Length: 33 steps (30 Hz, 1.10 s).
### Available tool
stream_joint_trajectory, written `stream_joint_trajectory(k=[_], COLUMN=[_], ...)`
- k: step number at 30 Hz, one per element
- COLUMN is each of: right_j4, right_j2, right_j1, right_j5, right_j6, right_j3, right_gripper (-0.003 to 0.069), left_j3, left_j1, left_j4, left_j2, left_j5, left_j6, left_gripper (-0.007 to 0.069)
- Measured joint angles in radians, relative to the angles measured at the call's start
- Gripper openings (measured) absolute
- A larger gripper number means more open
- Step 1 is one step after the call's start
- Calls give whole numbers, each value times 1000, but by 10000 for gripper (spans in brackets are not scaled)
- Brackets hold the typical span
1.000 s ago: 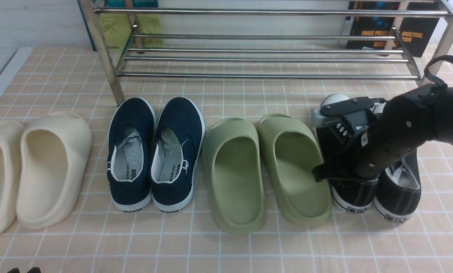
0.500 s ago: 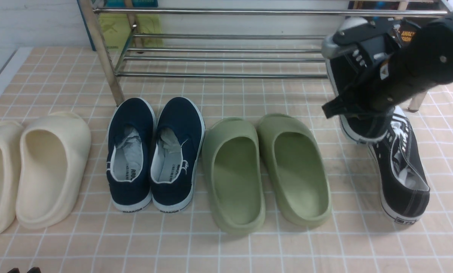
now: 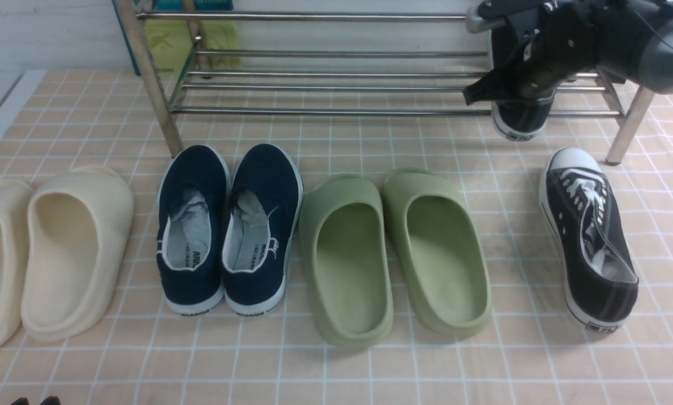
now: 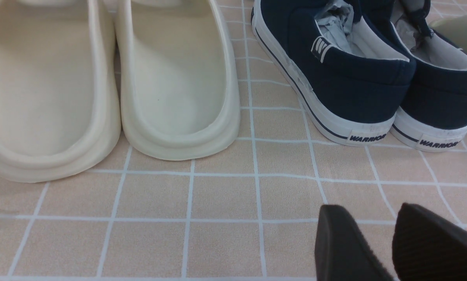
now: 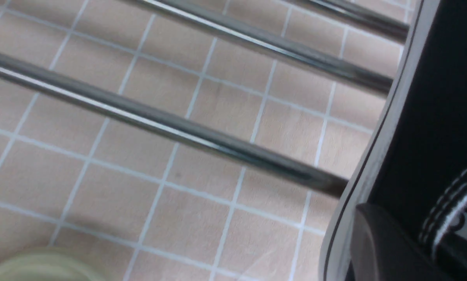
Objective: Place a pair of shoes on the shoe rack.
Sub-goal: Use the right arm to put a shoe into the shoe rack, then use the right arm to grab the shoe closest to it
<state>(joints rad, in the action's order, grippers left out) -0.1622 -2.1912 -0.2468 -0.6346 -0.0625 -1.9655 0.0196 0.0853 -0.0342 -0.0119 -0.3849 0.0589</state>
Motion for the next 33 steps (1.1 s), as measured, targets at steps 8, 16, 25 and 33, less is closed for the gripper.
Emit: stream_joint_trajectory(k=[8,16,25,33], right_j4=[162,234,274,229], right_j2=[-51,-23,188,335], right_j1=[3,4,4,4], right_j5=[-72,-116,-328,-542], right_j6=[210,252,245,63], right_j3=[-82,-88,-63,225], right_gripper=[38,316,522,521], left_j3=[0,0,0,0], left_j1=[0,0,0,0], left_j4=[1,1,1,1], left_j2=[0,0,0,0], left_j5=[0,0,0,0], left_j6=[0,0,0,0], left_gripper=[239,239,239,239])
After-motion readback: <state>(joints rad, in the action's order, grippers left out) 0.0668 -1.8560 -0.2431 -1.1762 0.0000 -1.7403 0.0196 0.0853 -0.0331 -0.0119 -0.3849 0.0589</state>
